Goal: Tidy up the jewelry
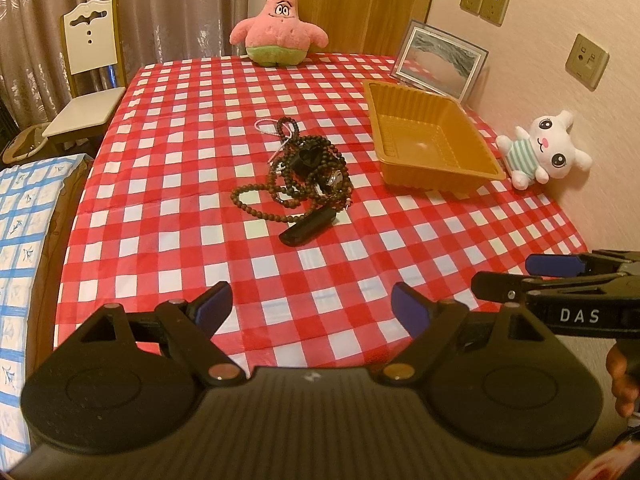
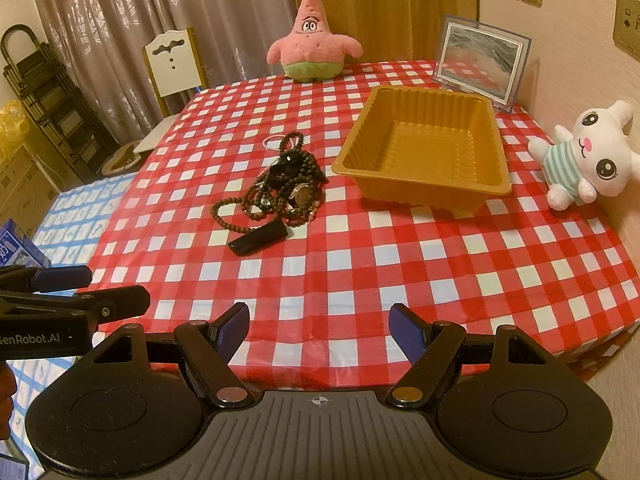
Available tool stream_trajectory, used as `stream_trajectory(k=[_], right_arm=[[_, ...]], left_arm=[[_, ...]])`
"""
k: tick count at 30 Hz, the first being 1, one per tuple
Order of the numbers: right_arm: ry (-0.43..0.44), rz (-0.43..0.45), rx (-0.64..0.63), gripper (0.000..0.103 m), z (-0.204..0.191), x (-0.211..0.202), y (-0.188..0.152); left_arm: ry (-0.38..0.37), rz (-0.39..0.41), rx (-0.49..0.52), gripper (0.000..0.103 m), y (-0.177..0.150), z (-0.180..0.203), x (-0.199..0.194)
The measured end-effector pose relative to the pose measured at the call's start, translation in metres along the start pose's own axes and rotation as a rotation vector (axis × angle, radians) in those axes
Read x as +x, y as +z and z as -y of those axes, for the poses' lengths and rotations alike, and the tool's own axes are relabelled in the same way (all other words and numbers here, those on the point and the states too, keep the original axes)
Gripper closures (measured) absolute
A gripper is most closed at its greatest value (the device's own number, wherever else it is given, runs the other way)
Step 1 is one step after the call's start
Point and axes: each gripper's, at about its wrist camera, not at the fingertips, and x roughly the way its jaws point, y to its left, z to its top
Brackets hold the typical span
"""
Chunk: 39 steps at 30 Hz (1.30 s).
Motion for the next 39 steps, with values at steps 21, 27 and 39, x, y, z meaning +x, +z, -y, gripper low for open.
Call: stream_trajectory(k=[21,27,39], right_arm=[[-0.028,0.011,0.039,0.027,-0.013,0.005,0.001],[-0.064,0.073,0.094,0.027,0.003,0.008,-0.003],[-0.196,0.261,0.277,0.027,0.081,0.018,-0.017]], left_arm=[[-0.037,0.005,0.037,0.018,0.006,-0.022,0.004],[-0.049,0.033,0.073,0.018,0.004,-0.032,0.018],[-0.056,0.083,0.151,0.019,0.014,-0.035,0.079]])
